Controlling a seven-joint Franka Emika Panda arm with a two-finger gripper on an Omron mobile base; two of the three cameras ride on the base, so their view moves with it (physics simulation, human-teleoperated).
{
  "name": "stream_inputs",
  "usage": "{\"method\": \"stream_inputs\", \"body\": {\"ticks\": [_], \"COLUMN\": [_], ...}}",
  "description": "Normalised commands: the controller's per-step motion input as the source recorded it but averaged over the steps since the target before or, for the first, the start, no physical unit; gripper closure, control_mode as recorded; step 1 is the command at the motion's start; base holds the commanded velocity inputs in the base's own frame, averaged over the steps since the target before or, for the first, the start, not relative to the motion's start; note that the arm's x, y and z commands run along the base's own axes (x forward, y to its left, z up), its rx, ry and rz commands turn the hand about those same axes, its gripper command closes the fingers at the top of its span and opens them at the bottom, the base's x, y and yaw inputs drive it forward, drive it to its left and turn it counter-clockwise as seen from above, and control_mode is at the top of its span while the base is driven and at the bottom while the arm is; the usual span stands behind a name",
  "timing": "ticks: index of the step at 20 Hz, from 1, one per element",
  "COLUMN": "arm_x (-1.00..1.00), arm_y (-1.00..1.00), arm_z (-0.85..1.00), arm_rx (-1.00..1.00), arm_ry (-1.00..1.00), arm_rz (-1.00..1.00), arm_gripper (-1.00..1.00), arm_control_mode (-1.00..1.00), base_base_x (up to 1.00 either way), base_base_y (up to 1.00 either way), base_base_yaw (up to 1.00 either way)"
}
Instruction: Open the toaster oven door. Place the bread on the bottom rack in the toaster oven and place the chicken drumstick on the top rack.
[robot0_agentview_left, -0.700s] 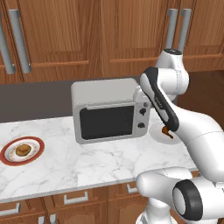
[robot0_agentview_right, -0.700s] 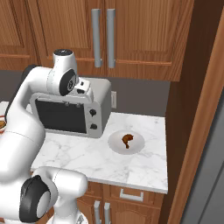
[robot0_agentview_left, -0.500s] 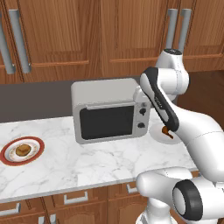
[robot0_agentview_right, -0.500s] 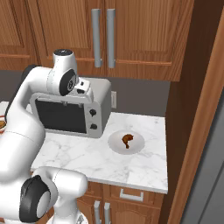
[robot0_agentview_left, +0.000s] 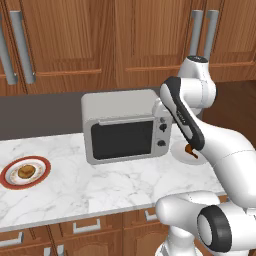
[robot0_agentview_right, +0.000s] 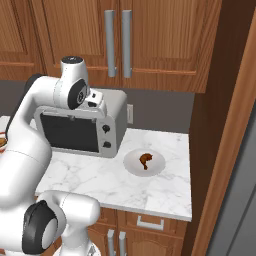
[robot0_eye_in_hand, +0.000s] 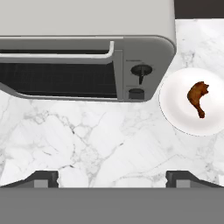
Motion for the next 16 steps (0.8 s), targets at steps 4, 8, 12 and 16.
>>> {"method": "stream_inputs", "body": {"ticks": [4, 8, 12, 16], "arm_x": [0.00, 0.00, 0.00, 0.00], "arm_y": [0.00, 0.00, 0.00, 0.00], "arm_z": [0.00, 0.00, 0.00, 0.00], "arm_rx": [0.00, 0.00, 0.00, 0.00], "arm_ry": [0.00, 0.00, 0.00, 0.00], "arm_rz": [0.00, 0.00, 0.00, 0.00], "arm_gripper": [-1.00, -1.00, -1.00, -1.00], "arm_control_mode": [1.00, 1.00, 1.00, 1.00], "base_base_x": [-0.14, -0.22, -0.08, -0.02], "base_base_y": [0.39, 0.51, 0.54, 0.74], "base_base_yaw": [0.00, 0.00, 0.00, 0.00]}}
